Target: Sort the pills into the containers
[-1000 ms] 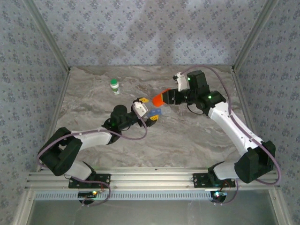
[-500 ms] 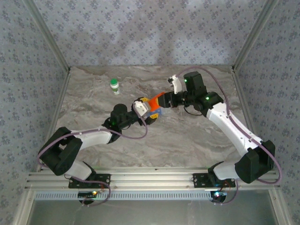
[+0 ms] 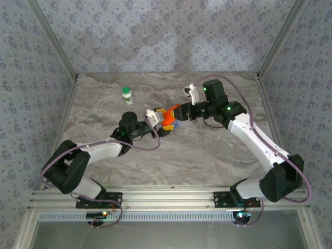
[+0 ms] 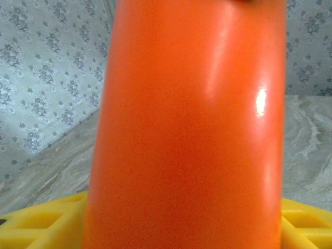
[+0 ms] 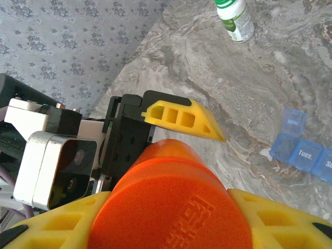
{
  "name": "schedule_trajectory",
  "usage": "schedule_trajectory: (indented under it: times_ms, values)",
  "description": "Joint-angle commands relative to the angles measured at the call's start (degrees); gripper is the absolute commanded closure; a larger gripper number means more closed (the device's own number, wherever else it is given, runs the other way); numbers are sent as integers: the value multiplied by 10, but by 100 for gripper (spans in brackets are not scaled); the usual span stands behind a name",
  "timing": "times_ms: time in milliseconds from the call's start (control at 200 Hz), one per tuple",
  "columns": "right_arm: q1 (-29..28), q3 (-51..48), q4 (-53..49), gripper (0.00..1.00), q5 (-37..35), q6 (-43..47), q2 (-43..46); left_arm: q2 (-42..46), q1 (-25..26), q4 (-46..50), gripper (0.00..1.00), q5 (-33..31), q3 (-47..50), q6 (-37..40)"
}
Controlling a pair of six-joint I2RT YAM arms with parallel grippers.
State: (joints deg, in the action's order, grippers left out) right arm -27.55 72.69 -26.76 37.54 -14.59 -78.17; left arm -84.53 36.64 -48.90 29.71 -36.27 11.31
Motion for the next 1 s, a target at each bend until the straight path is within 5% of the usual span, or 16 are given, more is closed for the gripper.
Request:
schedule_trajectory:
  times_ms: [0,995]
  values:
    - [-4,18,8,48,30,-6,-2,14,-1,5,33,27,-20,-4]
    - [-2,20,0,46,29,-14,-16,46,8,76,46,20,-30,14]
